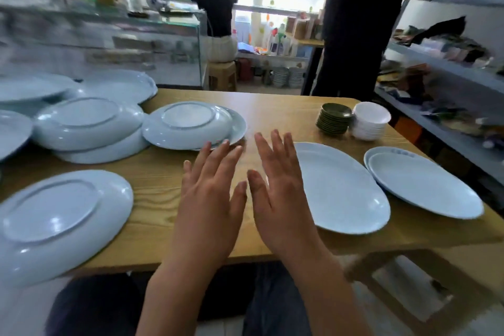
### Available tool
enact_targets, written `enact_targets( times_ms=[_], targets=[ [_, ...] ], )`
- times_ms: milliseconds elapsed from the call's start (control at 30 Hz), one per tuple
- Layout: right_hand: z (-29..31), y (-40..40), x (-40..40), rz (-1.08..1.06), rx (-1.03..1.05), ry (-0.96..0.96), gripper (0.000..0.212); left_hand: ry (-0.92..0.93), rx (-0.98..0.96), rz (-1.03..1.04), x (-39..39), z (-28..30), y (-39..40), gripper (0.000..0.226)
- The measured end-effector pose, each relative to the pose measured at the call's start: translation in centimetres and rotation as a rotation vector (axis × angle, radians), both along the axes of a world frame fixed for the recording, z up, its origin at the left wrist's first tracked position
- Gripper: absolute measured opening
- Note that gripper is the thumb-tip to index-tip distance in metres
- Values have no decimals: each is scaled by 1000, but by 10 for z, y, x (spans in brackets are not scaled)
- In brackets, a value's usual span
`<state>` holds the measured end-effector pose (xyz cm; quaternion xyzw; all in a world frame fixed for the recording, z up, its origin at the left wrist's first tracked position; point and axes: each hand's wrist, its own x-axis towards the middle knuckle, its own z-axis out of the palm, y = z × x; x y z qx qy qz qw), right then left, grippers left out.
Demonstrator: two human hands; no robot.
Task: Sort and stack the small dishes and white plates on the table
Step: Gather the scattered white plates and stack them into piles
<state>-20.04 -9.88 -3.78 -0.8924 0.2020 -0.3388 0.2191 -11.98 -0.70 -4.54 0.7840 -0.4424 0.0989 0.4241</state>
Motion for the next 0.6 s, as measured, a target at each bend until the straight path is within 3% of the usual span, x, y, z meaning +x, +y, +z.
enact_targets(
  times_ms=[300,500,600],
  targets=[
    [-35,64,87,313,122,34,53,82,136,310,55,-25,100,51],
    [-52,81,115,302,228,289,54,138,157,499,76,-30,160,77],
    [-55,77,111,285,255,274,51,170,273,539,78,-36,176,97]
  ],
)
